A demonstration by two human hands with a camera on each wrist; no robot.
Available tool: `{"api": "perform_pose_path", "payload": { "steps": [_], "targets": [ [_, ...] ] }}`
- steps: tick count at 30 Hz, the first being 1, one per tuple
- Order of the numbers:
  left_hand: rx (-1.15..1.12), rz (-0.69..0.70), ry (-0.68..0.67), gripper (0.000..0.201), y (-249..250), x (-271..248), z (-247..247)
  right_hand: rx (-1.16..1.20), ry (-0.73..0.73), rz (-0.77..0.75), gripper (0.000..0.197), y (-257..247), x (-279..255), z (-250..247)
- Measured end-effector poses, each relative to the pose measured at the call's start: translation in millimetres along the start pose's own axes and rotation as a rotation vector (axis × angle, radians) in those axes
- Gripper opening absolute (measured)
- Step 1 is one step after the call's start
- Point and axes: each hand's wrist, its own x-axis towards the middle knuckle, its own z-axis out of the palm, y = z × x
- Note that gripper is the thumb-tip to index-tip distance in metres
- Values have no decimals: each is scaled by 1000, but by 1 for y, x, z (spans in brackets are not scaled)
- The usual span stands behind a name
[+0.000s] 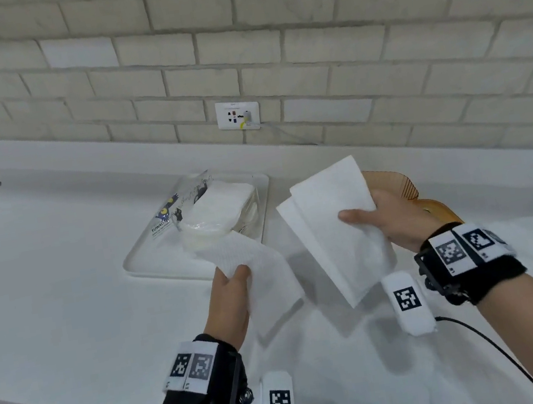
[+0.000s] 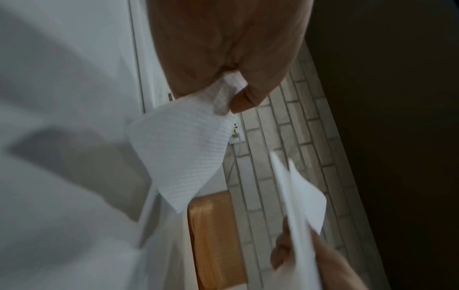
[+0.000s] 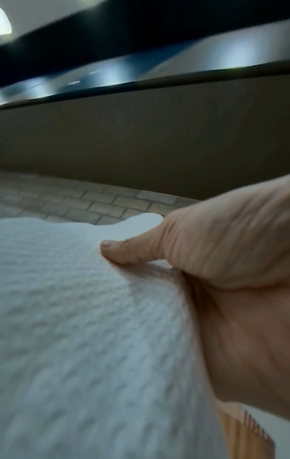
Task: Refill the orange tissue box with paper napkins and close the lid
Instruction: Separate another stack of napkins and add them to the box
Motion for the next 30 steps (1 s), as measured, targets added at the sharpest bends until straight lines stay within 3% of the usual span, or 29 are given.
{"api": "perform_pose_path", "payload": {
  "steps": [4,9,11,17,22,30],
  "targets": [
    [-48,-65,-130,38,-2,-6,31,194,26,-19,47,-10,-7,23],
    [-195,-17,-330,34,10,-17,48,-53,172,-59,36,-10,-9,54],
    [-242,-29,-367,43,15,-18,47,-129,203,-53,28,-11,-9,59],
    [-272,-48,-401,57,16,-20,44,-338,297,-134,16,-13,-4,69],
    [-296,-48,-400,57,15,-21,38,-375,323,-139,26,-12,0,75],
    [-178,-108,-399,50,17,-12,30,-190,165,-30,24,-14,3,80]
  ]
}}
